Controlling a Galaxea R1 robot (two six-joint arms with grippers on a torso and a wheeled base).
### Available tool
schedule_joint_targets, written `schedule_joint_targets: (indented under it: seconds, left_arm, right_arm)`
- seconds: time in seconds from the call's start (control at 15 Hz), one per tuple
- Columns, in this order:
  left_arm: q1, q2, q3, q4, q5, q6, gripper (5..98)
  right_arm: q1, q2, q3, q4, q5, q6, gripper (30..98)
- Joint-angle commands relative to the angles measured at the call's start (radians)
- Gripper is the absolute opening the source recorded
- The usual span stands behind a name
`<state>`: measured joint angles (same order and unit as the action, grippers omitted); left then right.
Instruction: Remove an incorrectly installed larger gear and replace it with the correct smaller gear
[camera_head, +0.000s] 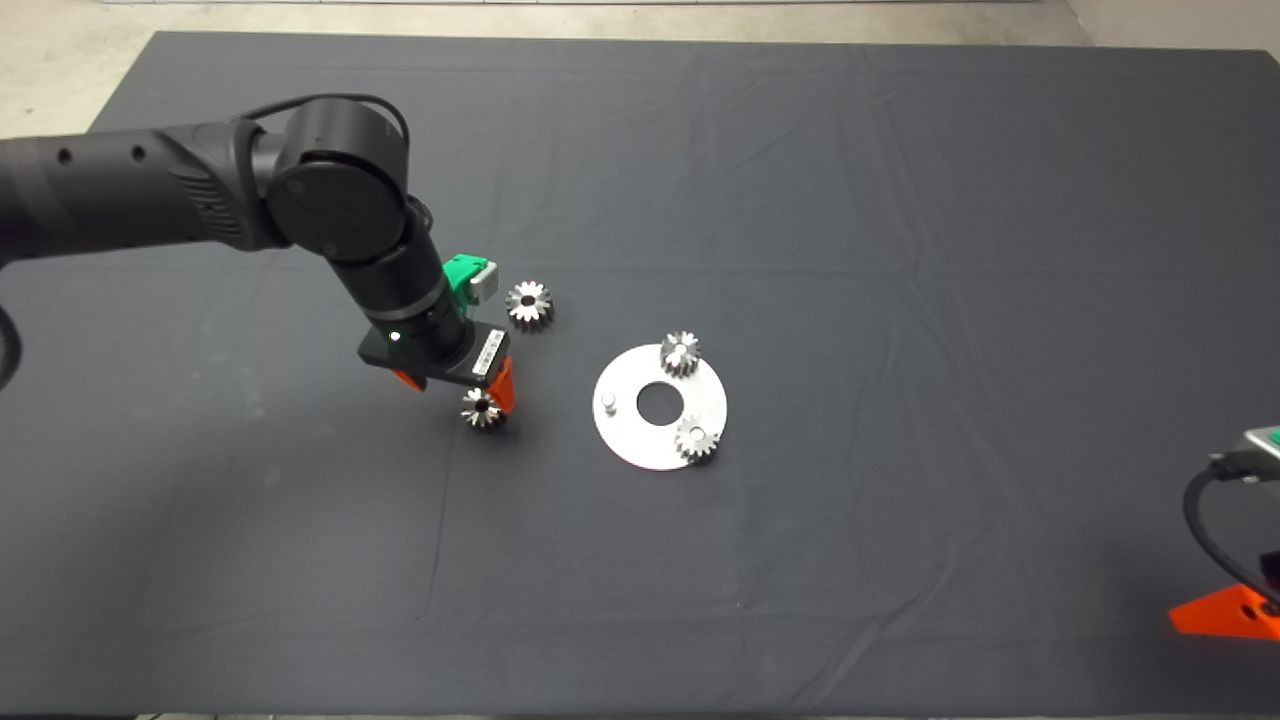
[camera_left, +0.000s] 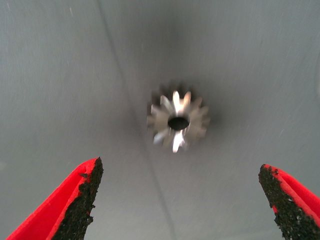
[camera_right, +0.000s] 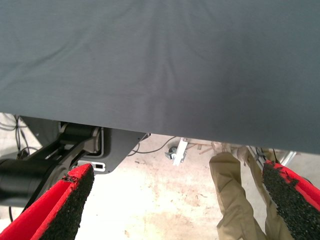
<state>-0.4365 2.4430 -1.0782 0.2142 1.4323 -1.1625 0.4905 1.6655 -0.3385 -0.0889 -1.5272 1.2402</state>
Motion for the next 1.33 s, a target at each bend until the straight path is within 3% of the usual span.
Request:
schedule_joint_targets:
  seconds: [0.0, 0.2, 0.6, 1.0, 1.27]
  left_arm:
    - [0.013, 0.005, -0.041, 0.034, -0.023, 0.003, 78.7]
    - [0.013, 0.006, -0.075, 0.034, -0.022, 0.03, 78.7]
    - [0.023, -0.005, -0.078, 0.039, -0.019, 0.03, 78.7]
    - [0.07, -0.005, -0.069, 0.039, -0.024, 0.02, 78.7]
    - [0.074, 0.002, -0.07, 0.04, -0.026, 0.02, 78.7]
  right_arm:
    - [0.005, 0.01, 0.003, 0.031, -0.047, 0.01, 88.8]
    - [0.005, 0.041, 0.003, 0.031, -0.047, 0.01, 88.8]
    - [0.005, 0.064, -0.001, 0.028, -0.045, 0.01, 88.8]
    - [0.007, 0.067, -0.003, 0.028, -0.051, 0.01, 88.8]
    - [0.007, 0.075, -0.005, 0.028, -0.051, 0.01, 88.8]
